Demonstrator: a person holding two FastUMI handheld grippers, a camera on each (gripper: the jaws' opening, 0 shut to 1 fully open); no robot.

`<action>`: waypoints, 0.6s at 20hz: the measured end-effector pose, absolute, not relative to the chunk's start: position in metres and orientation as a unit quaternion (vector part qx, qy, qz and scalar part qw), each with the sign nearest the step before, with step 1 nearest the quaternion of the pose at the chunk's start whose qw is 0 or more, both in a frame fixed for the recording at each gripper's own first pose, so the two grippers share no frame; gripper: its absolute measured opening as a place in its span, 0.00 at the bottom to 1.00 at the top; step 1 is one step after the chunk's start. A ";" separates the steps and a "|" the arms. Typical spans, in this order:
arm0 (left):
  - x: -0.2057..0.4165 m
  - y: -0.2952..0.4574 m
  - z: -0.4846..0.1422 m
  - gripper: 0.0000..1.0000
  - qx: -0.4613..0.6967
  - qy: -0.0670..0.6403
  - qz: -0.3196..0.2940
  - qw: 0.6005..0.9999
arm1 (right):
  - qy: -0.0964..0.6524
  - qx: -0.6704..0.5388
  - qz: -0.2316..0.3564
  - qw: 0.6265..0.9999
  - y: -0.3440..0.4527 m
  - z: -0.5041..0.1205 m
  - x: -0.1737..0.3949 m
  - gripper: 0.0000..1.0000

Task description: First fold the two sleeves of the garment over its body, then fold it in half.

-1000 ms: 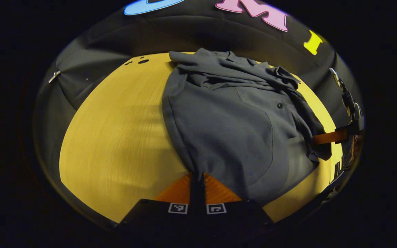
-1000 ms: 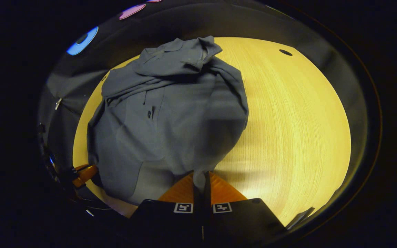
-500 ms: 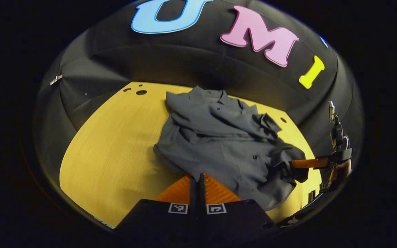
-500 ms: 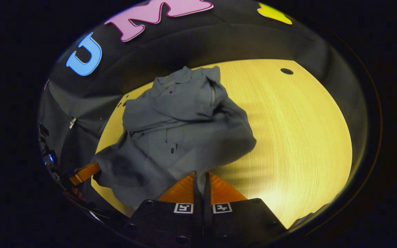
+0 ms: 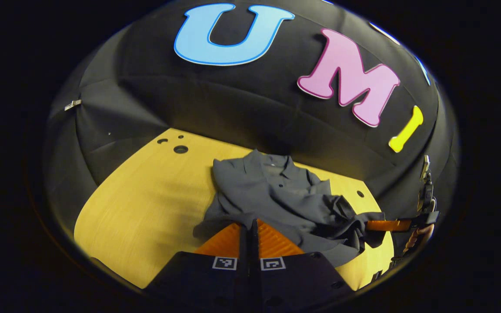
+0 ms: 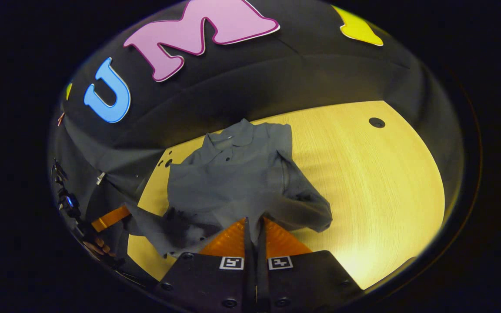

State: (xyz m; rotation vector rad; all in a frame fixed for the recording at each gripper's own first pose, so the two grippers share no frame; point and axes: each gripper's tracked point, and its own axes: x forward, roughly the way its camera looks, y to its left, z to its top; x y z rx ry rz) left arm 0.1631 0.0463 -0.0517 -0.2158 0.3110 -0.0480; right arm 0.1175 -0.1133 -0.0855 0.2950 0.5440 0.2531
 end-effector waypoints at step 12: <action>0.306 0.077 -0.003 0.05 -0.116 0.085 -0.022 0.989 | 0.196 0.170 0.099 0.961 -0.114 -0.031 0.252 0.06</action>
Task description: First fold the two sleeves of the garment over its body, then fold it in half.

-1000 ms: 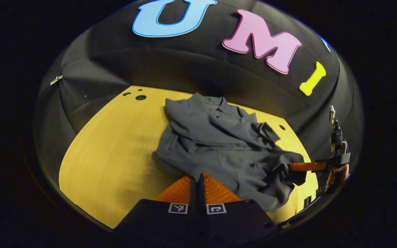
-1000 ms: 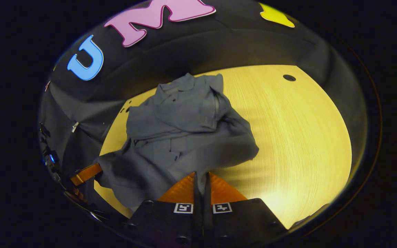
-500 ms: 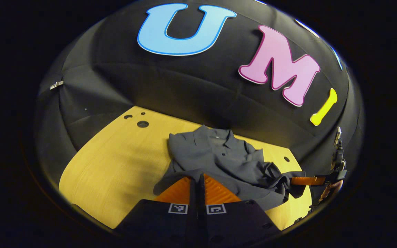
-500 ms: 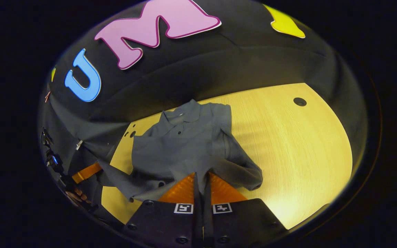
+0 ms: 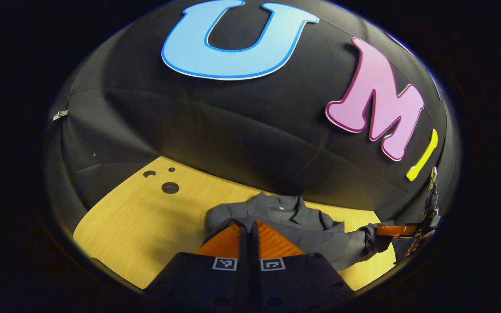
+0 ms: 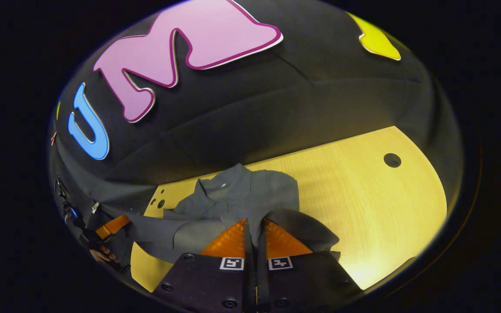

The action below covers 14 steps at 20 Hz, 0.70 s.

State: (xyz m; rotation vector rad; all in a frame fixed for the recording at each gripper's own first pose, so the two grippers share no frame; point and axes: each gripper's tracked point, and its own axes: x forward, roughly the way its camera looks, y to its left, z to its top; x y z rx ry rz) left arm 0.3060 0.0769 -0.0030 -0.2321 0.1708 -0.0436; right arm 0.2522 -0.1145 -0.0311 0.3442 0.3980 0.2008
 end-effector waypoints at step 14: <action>0.407 0.091 -0.064 0.06 -0.106 0.109 -0.008 0.988 | 0.237 0.156 0.069 0.956 -0.106 -0.105 0.352 0.06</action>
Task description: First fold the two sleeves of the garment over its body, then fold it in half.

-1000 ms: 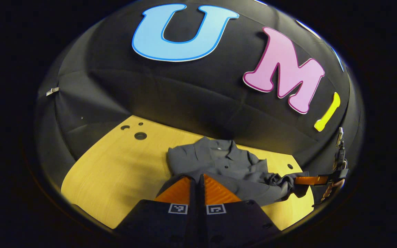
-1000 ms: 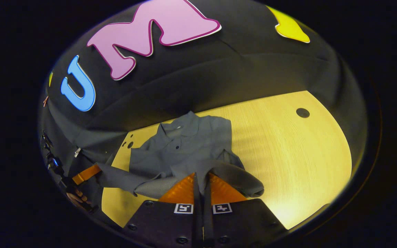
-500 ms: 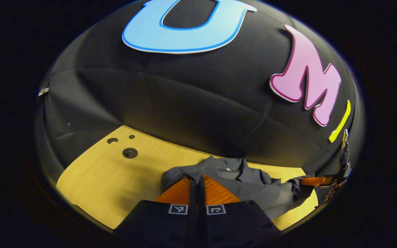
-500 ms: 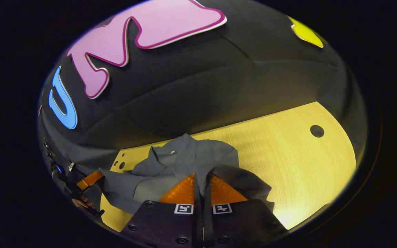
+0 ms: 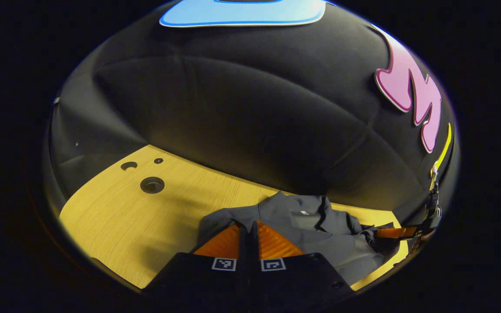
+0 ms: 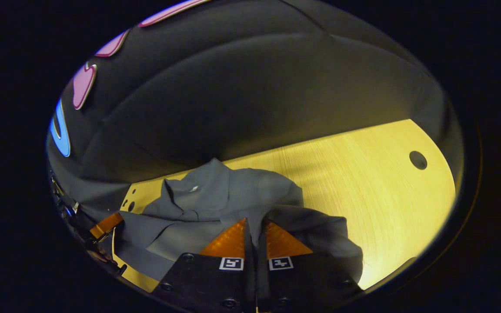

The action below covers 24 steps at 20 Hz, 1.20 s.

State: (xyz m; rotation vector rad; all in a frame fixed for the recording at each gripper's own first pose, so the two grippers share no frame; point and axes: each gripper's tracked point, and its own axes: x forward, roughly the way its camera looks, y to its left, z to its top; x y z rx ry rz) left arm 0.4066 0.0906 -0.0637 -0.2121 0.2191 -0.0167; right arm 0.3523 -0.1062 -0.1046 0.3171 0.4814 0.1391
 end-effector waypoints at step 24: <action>0.132 0.086 0.077 0.96 0.002 -0.008 0.048 0.999 | 0.063 0.086 -0.004 0.994 -0.154 0.030 0.129 0.99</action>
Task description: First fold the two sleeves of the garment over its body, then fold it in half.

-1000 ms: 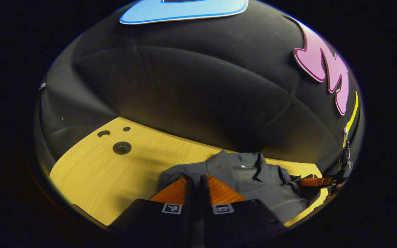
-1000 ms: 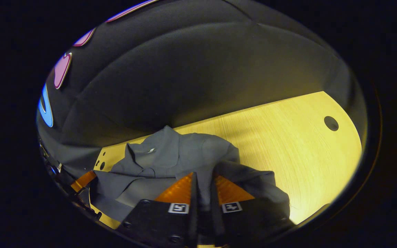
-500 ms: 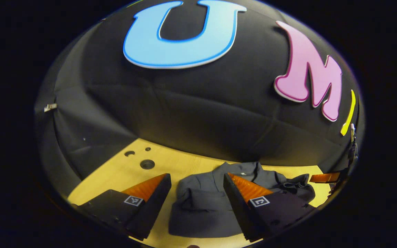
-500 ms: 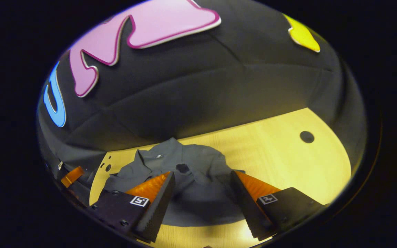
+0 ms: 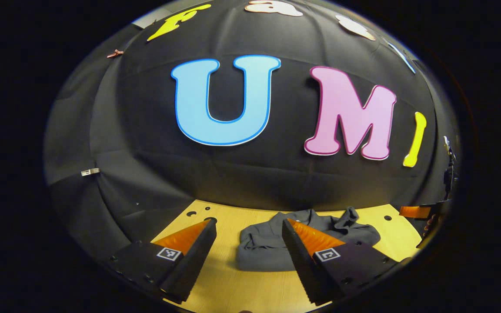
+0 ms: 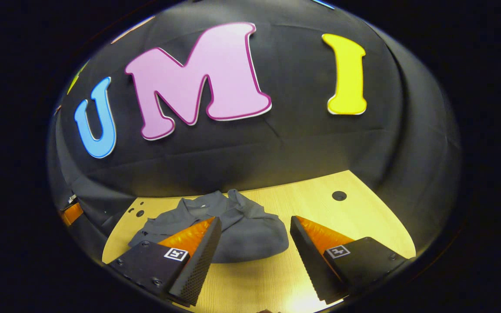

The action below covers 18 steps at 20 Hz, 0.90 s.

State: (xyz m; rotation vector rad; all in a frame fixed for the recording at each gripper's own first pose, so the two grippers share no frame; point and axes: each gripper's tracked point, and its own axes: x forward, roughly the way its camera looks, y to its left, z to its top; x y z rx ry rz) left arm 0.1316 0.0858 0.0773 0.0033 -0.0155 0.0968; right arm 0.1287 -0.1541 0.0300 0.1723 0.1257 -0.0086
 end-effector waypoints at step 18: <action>-0.039 0.093 -0.003 0.96 -0.035 -0.020 0.049 0.998 | 0.050 0.062 0.024 0.997 -0.092 -0.023 -0.051 0.99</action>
